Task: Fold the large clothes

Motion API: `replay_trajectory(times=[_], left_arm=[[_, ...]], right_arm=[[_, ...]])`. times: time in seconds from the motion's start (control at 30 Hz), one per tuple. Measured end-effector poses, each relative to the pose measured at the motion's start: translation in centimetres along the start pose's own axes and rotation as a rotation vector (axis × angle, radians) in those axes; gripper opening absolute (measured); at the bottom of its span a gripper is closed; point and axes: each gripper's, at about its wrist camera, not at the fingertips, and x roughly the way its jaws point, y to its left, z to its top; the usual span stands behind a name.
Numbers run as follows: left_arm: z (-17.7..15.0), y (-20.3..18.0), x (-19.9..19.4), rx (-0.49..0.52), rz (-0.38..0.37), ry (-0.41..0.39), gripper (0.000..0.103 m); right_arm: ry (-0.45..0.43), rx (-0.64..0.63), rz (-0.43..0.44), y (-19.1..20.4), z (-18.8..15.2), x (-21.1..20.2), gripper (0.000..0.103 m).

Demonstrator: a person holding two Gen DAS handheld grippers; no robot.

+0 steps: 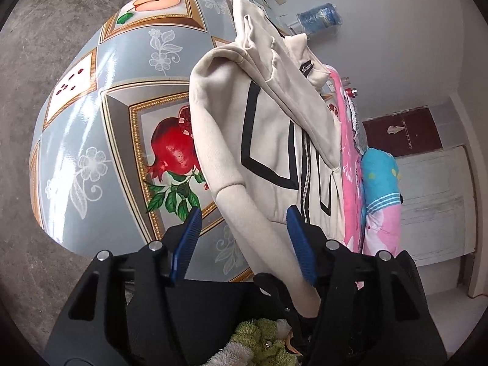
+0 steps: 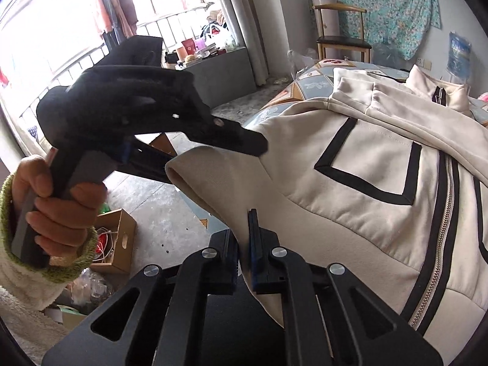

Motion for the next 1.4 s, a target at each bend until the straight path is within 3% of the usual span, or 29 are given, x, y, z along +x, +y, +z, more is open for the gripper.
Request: replay_trajectory(times=[0.1, 0.17, 0.23, 0.37, 0.57, 0.73, 0.9, 1.0, 1.1, 1.27, 1.4], left_arm=[[-0.2, -0.6, 0.8, 0.037, 0.041, 0.003, 0.034], [-0.5, -1.7, 1.2, 0.117, 0.13, -0.013, 0.019], [-0.9, -2.4, 1.5, 0.185, 0.199, -0.024, 0.014], [-1.6, -3.6, 1.8, 0.289, 0.317, -0.041, 0.01], [-2.4, -3.6, 2.0, 0.339, 0.401, -0.043, 0.01], [-3.2, -3.2, 1.9, 0.32, 0.414, -0.042, 0.01], [-4.3, -3.1, 1.7, 0.327, 0.433, -0.032, 0.01], [-4.9, -3.1, 1.6, 0.333, 0.439, -0.027, 0.01], [-5.4, -3.2, 1.7, 0.346, 0.443, -0.022, 0.01], [-6.3, -3.7, 1.8, 0.398, 0.47, -0.02, 0.01], [-6.7, -5.2, 1.2, 0.466, 0.45, -0.044, 0.006]], right_arm=[[0.005, 0.008, 0.004, -0.3, -0.2, -0.3, 0.006], [0.015, 0.025, 0.004, -0.7, -0.3, -0.6, 0.007], [0.035, 0.05, 0.001, -1.4, -0.6, -1.5, 0.011], [-0.007, 0.148, -0.128, -5.6, -2.1, -6.4, 0.045], [-0.088, 0.512, -0.413, -16.8, -8.7, -17.1, 0.047], [-0.07, 0.687, -0.584, -21.3, -13.9, -21.1, 0.047], [-0.066, 0.766, -0.528, -22.9, -16.7, -21.2, 0.047], [-0.064, 0.737, -0.528, -22.3, -17.1, -21.1, 0.046], [-0.046, 0.725, -0.49, -21.4, -17.4, -20.7, 0.032], [-0.037, 0.695, -0.54, -20.4, -17.5, -20.4, 0.009], [-0.078, 0.668, -0.532, -19.7, -16.4, -21.5, 0.006]])
